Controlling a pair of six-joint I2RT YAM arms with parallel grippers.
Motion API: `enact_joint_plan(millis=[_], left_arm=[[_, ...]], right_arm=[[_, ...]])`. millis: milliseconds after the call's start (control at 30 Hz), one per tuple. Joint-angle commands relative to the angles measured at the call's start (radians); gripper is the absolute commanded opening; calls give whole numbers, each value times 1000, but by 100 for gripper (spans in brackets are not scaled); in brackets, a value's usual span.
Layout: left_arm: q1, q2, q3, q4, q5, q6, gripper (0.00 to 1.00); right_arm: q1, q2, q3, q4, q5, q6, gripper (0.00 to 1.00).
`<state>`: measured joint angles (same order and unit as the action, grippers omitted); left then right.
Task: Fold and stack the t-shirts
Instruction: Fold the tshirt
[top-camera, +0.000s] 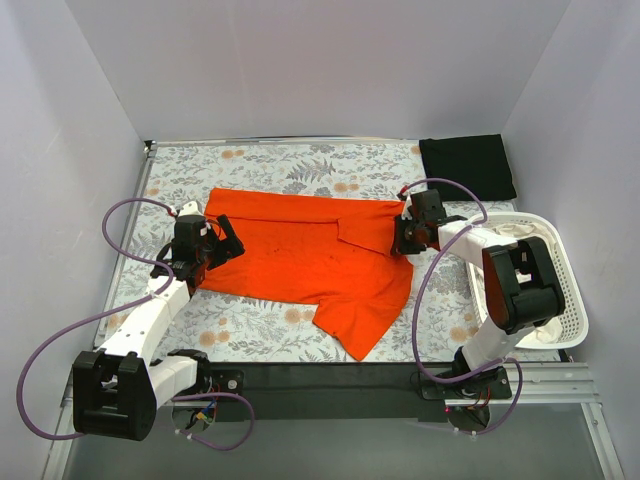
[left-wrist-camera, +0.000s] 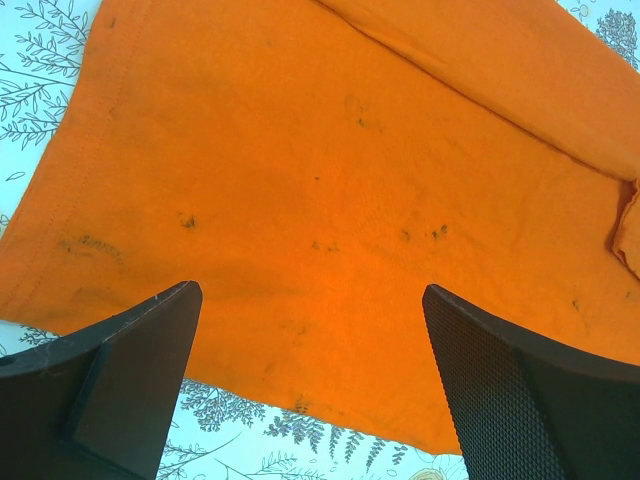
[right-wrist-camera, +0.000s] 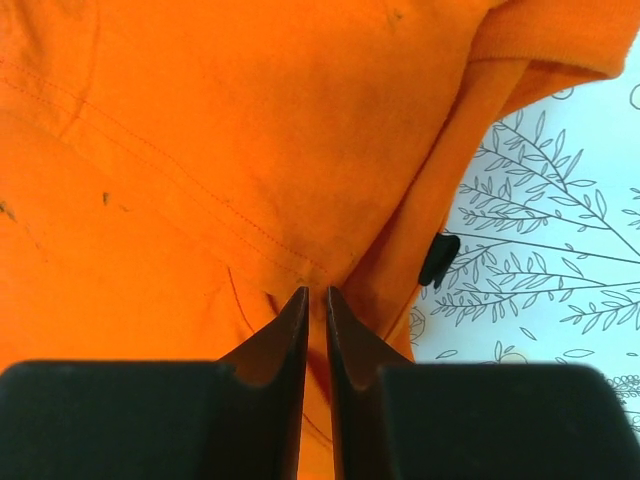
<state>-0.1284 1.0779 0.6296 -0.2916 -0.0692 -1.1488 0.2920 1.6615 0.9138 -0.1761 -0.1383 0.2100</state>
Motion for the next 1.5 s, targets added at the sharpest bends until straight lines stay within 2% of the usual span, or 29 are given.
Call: enact_joint_plan(millis=[0,267,400,567,1200,1300,1467], left_arm=[[-2,-21,27,9,6,4,86],[-2,-19,27,9,8,4,86],[-2,-19,27,9,8,4,86],[-2,-21,25,9,8,6,86],[-2,-19,28,11,12,4,86],[-2,-19,27,11,12,4,86],[-2,-18,25,11,14,4,86]], right_arm=[[12,-3,42,-3,-17,0,16],[22,12,51,-3,-12,2,18],[26,11,46,-22,78,9,20],[25,14,42,-28,97,11,20],[29,-12,65,-29,60,3,8],[29,-20,72,-34,48,3,1],[29,-25,76,-43,40,6,1]])
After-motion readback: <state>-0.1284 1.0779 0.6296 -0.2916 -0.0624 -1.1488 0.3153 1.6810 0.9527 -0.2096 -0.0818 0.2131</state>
